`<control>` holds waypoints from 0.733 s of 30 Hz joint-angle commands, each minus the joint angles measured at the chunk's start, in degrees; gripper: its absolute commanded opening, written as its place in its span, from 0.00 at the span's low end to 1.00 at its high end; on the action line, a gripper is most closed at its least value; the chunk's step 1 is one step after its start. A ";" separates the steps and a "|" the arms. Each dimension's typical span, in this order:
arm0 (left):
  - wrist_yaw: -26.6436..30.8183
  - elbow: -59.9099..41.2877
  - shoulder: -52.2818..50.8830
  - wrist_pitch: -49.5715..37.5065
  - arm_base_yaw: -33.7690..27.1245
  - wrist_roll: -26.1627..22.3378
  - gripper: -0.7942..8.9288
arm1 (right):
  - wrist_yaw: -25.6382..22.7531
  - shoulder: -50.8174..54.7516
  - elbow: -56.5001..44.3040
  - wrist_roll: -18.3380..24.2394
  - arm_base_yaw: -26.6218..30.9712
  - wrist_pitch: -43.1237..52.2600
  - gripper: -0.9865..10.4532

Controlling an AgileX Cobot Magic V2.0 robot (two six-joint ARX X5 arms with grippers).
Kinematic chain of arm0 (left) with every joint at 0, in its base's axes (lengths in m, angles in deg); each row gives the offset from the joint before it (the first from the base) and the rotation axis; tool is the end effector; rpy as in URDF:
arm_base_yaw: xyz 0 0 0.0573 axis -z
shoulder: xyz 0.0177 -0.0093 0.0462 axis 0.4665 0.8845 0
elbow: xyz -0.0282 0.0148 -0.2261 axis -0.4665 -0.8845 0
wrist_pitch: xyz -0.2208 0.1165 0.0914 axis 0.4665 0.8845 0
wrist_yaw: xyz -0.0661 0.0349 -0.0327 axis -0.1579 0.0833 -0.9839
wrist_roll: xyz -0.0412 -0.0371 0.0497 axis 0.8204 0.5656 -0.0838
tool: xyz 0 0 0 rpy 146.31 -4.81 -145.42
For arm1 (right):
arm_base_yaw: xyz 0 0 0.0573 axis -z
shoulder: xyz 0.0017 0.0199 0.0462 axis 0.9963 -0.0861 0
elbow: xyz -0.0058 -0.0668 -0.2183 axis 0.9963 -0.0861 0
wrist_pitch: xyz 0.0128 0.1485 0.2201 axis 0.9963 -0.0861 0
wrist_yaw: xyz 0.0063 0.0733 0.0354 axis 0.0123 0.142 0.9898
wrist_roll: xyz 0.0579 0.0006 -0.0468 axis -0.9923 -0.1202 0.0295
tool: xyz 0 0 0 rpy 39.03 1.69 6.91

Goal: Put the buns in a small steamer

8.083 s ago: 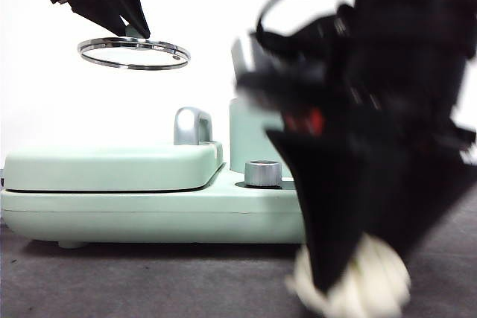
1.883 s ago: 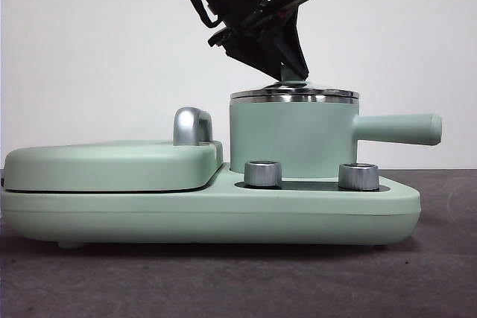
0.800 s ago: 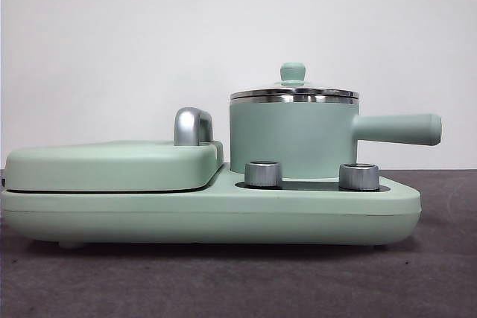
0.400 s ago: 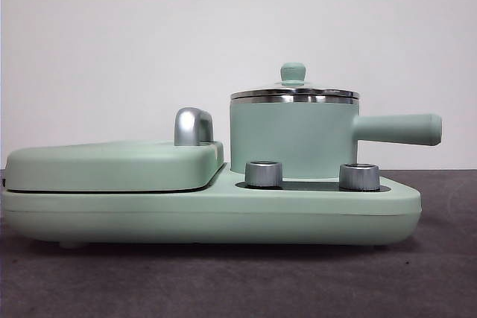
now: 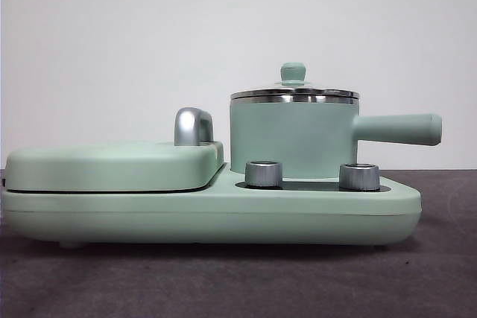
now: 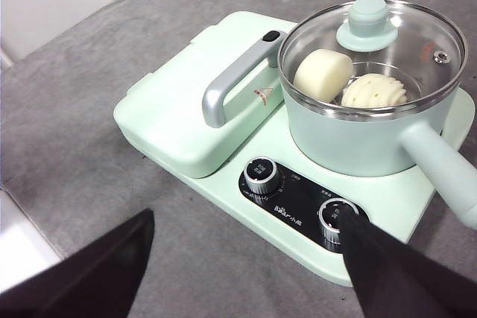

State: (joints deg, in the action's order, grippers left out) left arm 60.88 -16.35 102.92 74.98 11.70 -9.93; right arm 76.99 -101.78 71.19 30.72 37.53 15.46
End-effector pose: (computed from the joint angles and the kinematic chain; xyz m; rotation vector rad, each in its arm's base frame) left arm 0.0948 -0.0796 0.3056 -0.0979 0.4984 -0.6394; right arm 0.1200 0.1296 0.2772 0.0941 0.4905 0.7369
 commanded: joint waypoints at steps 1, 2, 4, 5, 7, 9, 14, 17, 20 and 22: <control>1.03 -1.36 -0.35 -1.05 0.20 1.49 0.18 | 0.13 -0.20 0.48 0.24 -0.50 0.46 0.42; 1.20 -1.79 -0.33 -0.90 0.20 1.49 0.07 | 0.15 -0.20 0.48 0.24 -0.50 0.46 0.42; 1.29 -2.32 -0.15 -0.96 0.20 1.38 0.10 | 0.17 -0.22 0.48 0.22 -0.50 0.39 0.28; 1.31 -2.32 0.09 -0.96 0.20 1.22 0.10 | 0.17 -0.22 0.48 0.22 -0.52 0.39 0.11; 1.31 -2.32 0.20 -1.07 0.20 1.22 0.10 | -0.28 -0.22 0.48 0.15 -0.50 0.59 0.11; 1.31 -2.32 0.24 -1.31 0.20 1.51 0.10 | -0.46 -0.22 0.48 0.17 -0.50 0.76 0.11; 1.31 -2.29 0.24 -1.55 0.20 1.46 0.10 | -0.48 -0.20 0.48 0.24 -0.50 1.09 0.11; 1.31 -2.29 0.22 -1.55 0.20 1.46 0.10 | -0.48 -0.20 0.48 0.24 -0.50 1.09 0.11; 1.31 -2.29 0.22 -1.55 0.20 1.46 0.10 | -0.48 -0.20 0.48 0.24 -0.50 1.09 0.11; 1.31 -2.29 0.22 -1.55 0.20 1.46 0.10 | -0.48 -0.20 0.48 0.24 -0.50 1.09 0.11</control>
State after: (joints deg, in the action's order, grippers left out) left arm 62.04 -19.13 102.68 74.00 11.68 -8.67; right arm 76.69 -101.78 71.19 30.72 37.53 15.87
